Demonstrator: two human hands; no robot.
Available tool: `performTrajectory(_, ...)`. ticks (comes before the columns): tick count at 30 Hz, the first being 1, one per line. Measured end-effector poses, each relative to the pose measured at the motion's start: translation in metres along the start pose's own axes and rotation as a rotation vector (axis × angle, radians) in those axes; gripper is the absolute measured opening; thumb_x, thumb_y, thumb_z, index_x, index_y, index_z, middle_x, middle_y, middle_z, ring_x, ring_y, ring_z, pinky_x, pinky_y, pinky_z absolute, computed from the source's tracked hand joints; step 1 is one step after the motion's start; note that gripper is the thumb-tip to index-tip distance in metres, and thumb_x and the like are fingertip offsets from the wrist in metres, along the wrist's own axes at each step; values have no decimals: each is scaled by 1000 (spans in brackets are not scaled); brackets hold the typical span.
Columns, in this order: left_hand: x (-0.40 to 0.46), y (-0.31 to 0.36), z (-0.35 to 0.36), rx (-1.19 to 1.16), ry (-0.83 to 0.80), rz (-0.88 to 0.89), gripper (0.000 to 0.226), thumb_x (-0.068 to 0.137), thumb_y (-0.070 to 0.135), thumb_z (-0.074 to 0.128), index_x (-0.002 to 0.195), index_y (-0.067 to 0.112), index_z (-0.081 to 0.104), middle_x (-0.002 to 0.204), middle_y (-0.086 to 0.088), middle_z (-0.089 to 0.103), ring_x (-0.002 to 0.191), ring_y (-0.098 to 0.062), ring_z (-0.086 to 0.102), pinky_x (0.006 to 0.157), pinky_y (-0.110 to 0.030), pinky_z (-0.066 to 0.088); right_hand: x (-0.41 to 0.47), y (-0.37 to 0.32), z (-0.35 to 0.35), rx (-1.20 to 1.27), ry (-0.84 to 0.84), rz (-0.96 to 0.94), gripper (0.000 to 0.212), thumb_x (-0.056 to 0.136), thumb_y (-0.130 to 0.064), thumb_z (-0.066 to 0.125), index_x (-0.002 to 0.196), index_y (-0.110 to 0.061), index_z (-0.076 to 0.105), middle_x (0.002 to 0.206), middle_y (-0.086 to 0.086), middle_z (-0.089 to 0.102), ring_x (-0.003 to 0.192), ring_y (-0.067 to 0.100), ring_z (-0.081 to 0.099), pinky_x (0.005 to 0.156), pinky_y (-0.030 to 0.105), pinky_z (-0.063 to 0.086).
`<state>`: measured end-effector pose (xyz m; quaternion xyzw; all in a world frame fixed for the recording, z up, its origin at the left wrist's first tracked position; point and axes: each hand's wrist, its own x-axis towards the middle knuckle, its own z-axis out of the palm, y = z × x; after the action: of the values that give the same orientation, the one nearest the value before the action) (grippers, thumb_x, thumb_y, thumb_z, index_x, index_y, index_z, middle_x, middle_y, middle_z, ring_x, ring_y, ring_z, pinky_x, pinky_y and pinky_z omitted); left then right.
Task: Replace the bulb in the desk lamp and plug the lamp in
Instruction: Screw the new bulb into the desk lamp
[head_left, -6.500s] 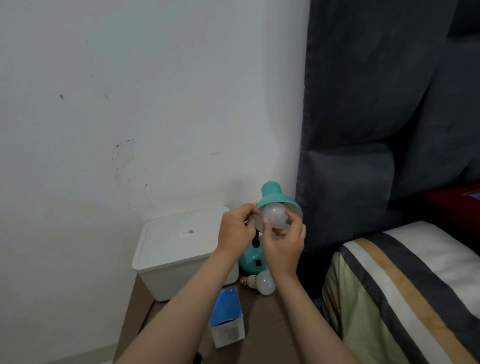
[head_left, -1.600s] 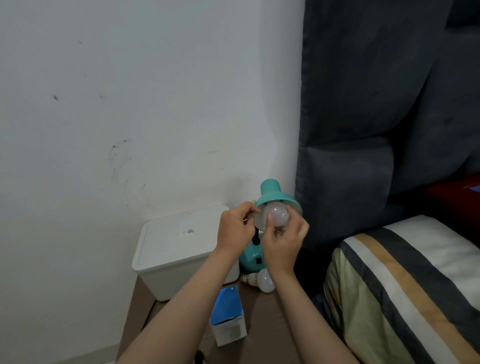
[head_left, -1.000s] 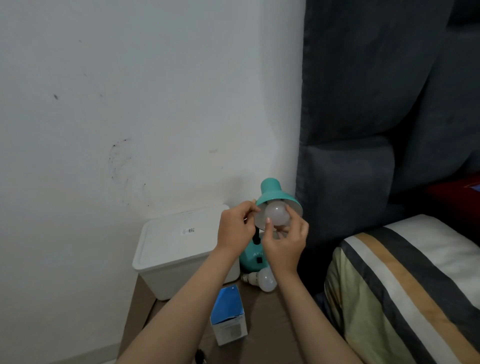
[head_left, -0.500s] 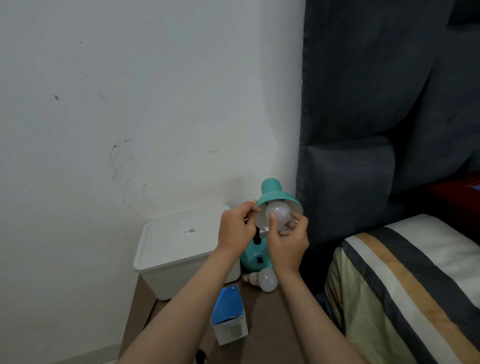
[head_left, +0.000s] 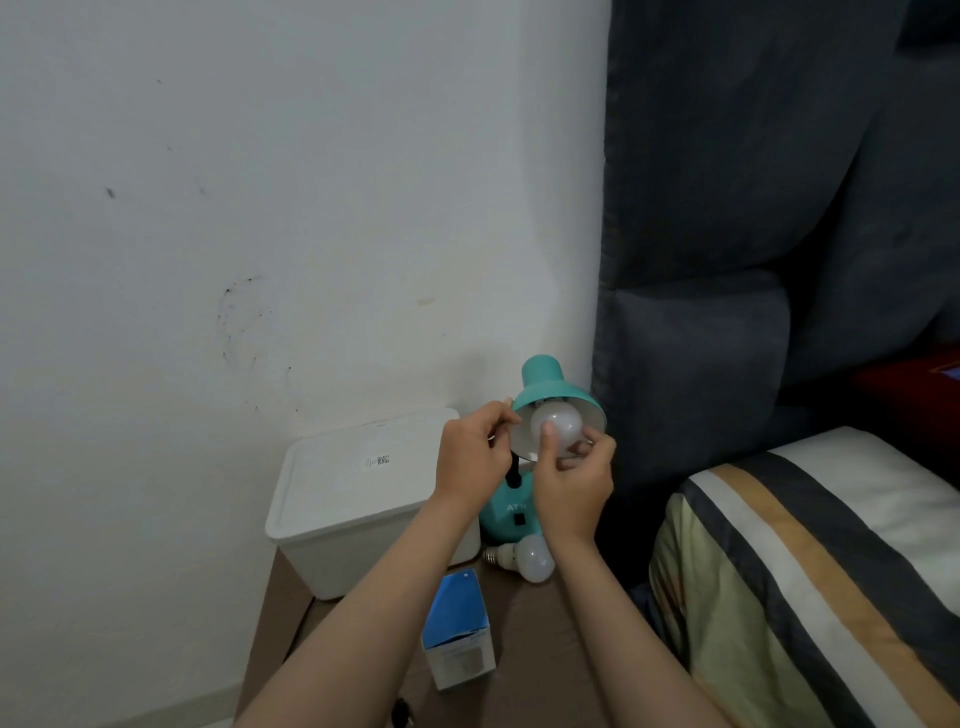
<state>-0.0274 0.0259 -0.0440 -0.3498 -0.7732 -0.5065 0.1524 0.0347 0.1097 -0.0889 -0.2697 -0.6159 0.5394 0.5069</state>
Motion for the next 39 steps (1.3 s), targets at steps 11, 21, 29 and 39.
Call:
performTrajectory(11,0,2,-1,8,-1,4,21,81,-6,57,84,12,68,76,-9,72,69,-30,67,66,-43,56,0,0,1,46,-8,8,41,85,-28,71,117,-11,53,99,6,64,75,6,65,58,6,48)
performTrajectory(21,-1,3,-1,5,-6,2,20,81,-5,58,85,11,68,77,-6,72,68,-28,67,66,-42,55,-4,4,4,35,-22,-65,58,79,-16,75,131,-17,50,123,7,47,96,24,64,76,28,59)
performTrajectory(29,-3,0,0,-8,-12,17,20,81,-2,57,84,14,68,84,-12,73,76,-32,68,68,-45,57,-4,-2,-4,91,-17,21,46,83,-23,74,120,-11,50,103,8,63,78,14,67,61,12,52)
performTrajectory(39,-1,2,1,-3,0,1,22,80,-6,58,83,13,68,77,-9,73,69,-30,68,64,-45,56,-7,0,-1,18,-19,-67,58,79,-10,75,131,-17,51,120,2,45,89,17,62,76,25,57)
